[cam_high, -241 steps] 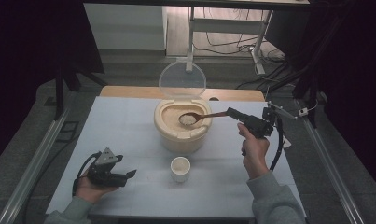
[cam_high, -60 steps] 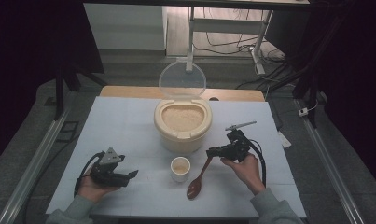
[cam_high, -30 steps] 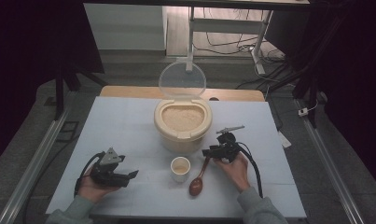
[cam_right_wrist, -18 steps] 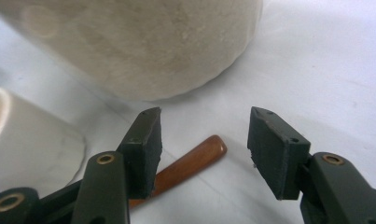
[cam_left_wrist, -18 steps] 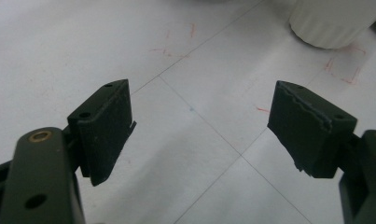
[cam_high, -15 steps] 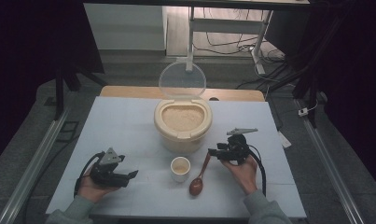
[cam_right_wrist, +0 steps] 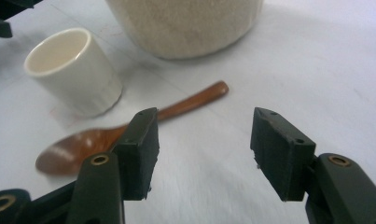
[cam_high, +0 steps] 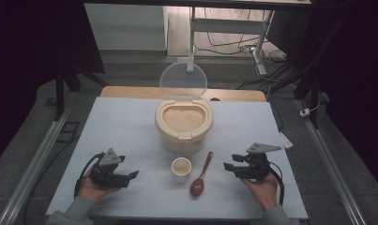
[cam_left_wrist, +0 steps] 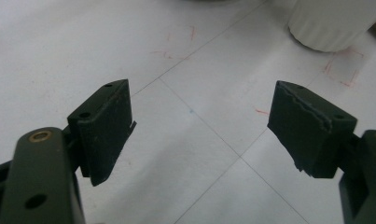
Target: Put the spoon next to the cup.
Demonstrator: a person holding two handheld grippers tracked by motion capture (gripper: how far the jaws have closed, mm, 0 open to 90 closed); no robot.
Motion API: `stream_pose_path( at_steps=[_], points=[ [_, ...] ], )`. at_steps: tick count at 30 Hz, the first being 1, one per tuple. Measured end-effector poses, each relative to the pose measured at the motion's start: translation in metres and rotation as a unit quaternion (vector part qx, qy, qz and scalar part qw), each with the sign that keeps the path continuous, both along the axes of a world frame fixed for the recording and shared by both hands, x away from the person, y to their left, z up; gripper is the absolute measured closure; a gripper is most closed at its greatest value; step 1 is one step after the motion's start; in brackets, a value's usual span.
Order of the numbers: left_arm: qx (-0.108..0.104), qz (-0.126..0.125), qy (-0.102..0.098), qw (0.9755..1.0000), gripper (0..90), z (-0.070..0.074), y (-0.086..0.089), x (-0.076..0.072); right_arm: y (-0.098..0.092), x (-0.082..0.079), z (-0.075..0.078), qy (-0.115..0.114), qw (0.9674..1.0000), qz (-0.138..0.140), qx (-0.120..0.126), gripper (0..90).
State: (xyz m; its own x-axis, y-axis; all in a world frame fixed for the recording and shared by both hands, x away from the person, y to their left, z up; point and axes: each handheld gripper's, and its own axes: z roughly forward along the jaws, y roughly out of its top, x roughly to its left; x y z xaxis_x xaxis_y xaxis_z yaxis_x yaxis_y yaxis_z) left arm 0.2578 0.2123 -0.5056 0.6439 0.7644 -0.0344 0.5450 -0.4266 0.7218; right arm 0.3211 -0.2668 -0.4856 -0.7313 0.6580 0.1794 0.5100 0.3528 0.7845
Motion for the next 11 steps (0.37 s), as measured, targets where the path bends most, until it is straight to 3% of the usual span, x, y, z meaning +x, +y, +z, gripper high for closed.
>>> stream_pose_path(
  at_steps=[6, 11],
  points=[
    [-0.003, 0.002, 0.001, 1.0000, 21.2, 0.000, 0.000, 0.000, -0.019, -0.009, -0.004, -0.009, 0.9999, -0.001, 0.008, 41.9],
    [-0.005, 0.002, 0.002, 1.0000, 21.1, 0.000, 0.000, 0.000, -0.022, -0.010, -0.002, -0.018, 0.9998, 0.006, 0.006, 41.9]
  ],
)
